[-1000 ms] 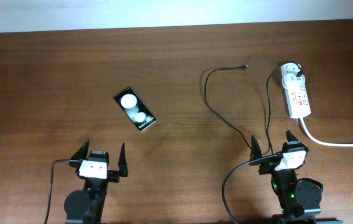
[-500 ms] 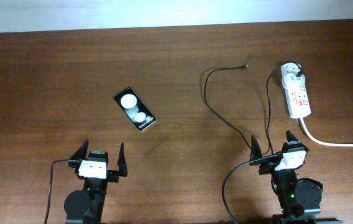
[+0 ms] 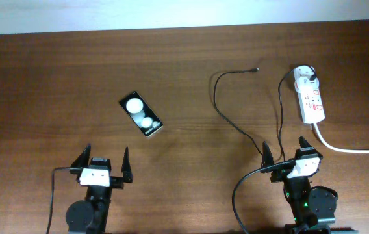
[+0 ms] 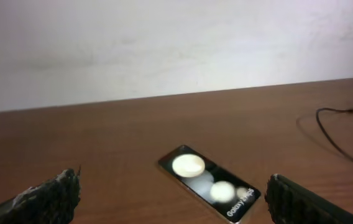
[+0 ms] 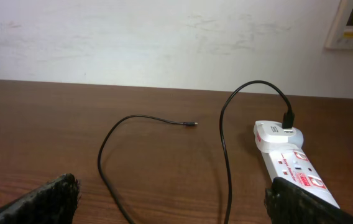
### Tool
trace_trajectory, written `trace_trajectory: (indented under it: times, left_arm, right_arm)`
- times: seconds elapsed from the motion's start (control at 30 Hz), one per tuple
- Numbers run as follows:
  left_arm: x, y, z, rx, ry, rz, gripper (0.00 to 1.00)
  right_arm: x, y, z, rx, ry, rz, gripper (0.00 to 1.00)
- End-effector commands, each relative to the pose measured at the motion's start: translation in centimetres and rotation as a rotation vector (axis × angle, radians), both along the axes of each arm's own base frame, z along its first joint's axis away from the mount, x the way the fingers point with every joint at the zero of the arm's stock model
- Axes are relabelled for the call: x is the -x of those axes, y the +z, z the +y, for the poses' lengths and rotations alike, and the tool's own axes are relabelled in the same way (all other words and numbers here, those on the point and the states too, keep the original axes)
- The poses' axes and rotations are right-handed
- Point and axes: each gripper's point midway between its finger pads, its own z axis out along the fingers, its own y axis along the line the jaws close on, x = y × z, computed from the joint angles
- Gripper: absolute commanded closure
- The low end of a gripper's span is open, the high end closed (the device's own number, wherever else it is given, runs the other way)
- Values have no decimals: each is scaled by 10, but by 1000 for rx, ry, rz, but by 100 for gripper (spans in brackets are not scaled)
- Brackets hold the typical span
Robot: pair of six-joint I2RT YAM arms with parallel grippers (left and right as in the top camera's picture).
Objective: Plug charger to phone and switch on socket
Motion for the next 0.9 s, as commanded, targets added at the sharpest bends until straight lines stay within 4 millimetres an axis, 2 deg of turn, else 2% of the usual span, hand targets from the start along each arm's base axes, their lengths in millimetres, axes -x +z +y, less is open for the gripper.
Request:
trace_trajectory:
  times: [0.0, 0.17, 0.3, 0.5, 0.6, 0.7, 0.87]
  left_arm:
    - [5, 33, 1, 80, 4, -54, 1]
    - [21, 69, 2, 77, 1, -21, 1]
    - [20, 95, 2, 72, 3, 39, 1]
    - [-20, 107, -2, 44, 14, 358, 1]
    - [-35, 113, -18, 54, -64, 560, 1]
    - [-36, 109, -38, 91, -165, 737, 1]
    - [-22, 66, -67, 190, -315, 992, 1]
  right_arm:
    - [0, -1, -3, 7, -14, -1, 1]
    - [0, -1, -3, 7, -14, -1, 1]
    - [0, -1, -3, 7, -14, -1, 1]
    - [0, -1, -3, 7, -14, -1, 1]
    - [0, -1, -3, 7, -14, -1, 1]
    - [0, -1, -3, 7, -14, -1, 1]
    - [0, -1, -3, 7, -14, -1, 1]
